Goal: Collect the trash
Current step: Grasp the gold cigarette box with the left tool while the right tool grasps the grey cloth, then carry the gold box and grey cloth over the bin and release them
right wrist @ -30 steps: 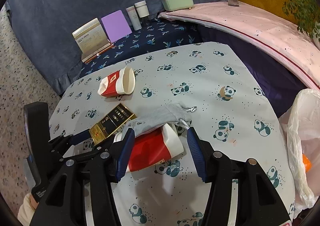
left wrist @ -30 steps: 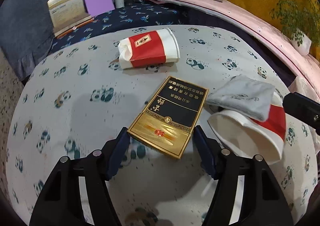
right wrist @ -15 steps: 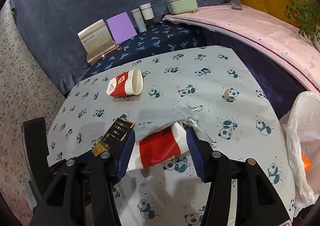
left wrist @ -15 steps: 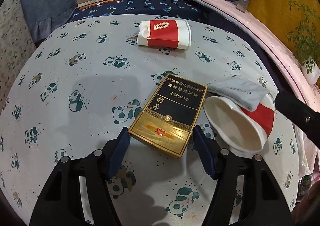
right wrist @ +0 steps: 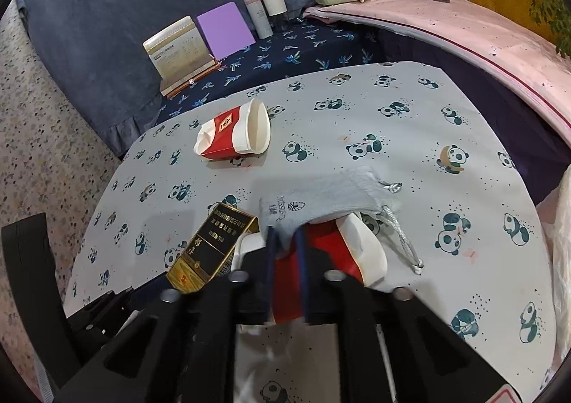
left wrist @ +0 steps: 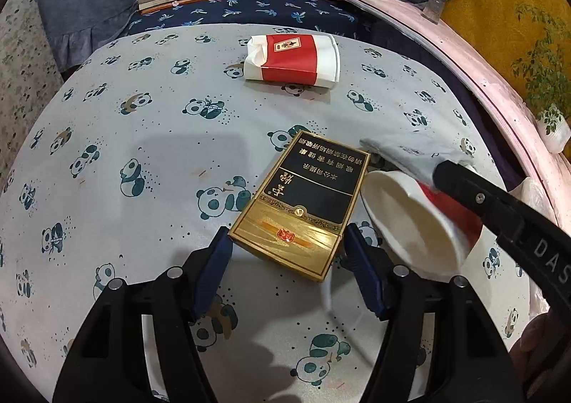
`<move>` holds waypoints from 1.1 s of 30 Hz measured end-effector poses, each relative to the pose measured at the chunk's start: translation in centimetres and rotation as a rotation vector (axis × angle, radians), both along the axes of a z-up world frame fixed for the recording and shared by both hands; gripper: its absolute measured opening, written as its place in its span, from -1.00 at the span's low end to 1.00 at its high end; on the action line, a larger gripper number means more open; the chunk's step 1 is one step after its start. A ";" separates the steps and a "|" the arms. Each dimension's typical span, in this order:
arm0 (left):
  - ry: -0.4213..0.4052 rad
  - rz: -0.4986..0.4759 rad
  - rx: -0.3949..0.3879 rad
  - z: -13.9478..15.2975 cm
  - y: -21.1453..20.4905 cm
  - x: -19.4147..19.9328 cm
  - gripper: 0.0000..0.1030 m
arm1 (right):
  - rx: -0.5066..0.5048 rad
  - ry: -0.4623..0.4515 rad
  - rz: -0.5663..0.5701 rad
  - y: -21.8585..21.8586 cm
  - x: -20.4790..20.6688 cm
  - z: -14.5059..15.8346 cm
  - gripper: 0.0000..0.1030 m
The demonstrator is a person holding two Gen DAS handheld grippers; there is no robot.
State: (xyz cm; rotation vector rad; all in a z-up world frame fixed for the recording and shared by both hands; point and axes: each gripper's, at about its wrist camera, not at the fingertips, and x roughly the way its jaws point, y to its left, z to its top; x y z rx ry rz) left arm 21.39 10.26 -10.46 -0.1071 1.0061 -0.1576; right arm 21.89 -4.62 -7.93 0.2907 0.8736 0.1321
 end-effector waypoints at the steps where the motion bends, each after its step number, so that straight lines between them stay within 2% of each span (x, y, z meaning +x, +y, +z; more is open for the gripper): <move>1: 0.001 0.002 -0.003 0.1 0.1 -0.1 0.20 | -0.002 -0.009 -0.002 -0.1 -0.2 0.2 -0.91; 8: -0.030 0.015 -0.004 2.0 0.3 -1.4 0.19 | -0.007 -0.098 -0.035 -1.6 -2.4 3.5 -0.93; 14: -0.087 0.012 -0.012 5.2 -0.2 -3.6 0.19 | -0.001 -0.160 -0.079 -4.1 -5.3 6.4 -0.93; 21: -0.155 -0.039 -0.009 8.7 -3.2 -6.6 0.19 | 0.000 -0.209 -0.140 -7.4 -9.3 8.8 -0.93; 28: -0.189 -0.117 -0.009 10.7 -7.6 -9.2 0.15 | 0.000 -0.238 -0.212 -11.5 -13.2 9.9 -0.93; 29: -0.191 -0.127 -0.010 10.8 -8.1 -9.5 0.13 | 0.000 -0.241 -0.221 -12.1 -13.7 10.0 -0.93; 31: -0.187 -0.158 -0.012 10.9 -9.5 -9.9 -0.39 | -0.003 -0.247 -0.241 -13.1 -14.6 10.2 -0.93; 32: -0.168 -0.179 -0.013 10.8 -10.2 -10.1 -0.49 | -0.003 -0.249 -0.250 -13.7 -15.0 10.2 -0.93; 33: -0.151 -0.193 -0.024 10.7 -10.9 -10.1 -0.49 | -0.004 -0.251 -0.261 -14.3 -15.5 10.3 -0.93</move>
